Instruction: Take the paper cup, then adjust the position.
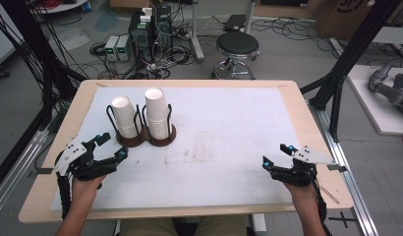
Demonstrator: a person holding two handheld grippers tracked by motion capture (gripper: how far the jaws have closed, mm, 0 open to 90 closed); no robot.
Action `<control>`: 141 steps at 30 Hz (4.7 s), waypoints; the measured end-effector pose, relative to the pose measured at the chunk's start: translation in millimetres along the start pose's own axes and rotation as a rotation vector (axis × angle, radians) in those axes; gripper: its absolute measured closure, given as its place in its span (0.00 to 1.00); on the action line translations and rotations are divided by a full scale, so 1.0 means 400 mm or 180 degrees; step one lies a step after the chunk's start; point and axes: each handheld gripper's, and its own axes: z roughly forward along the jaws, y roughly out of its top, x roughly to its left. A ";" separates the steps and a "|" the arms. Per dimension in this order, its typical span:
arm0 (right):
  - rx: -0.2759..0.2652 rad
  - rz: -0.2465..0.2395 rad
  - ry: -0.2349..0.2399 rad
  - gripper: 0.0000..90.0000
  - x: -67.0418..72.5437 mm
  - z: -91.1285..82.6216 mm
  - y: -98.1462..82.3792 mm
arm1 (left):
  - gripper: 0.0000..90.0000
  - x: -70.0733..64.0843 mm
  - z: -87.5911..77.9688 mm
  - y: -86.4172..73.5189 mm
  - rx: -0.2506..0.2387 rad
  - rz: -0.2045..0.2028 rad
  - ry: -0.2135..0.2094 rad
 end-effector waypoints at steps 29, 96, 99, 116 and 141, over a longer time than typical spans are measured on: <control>0.0020 0.0021 0.0101 0.23 0.007 0.000 -0.003 | 0.19 -0.009 0.147 0.178 0.0107 0.0071 -0.0288; 0.0062 0.0027 0.0135 0.23 0.010 -0.002 -0.011 | 0.37 -0.048 0.336 0.413 0.0123 0.0246 -0.0301; 0.0053 0.0029 0.0127 0.23 0.011 -0.003 -0.009 | 0.37 -0.072 0.329 0.435 0.0042 0.0305 -0.0404; 0.0031 0.0011 0.0183 0.23 0.018 0.006 -0.002 | 0.37 -0.209 0.337 0.371 0.0093 0.0402 -0.1266; 0.0005 -0.0050 0.0394 0.23 0.044 0.039 0.019 | 0.37 -0.235 0.325 0.198 0.0319 0.0314 -0.1512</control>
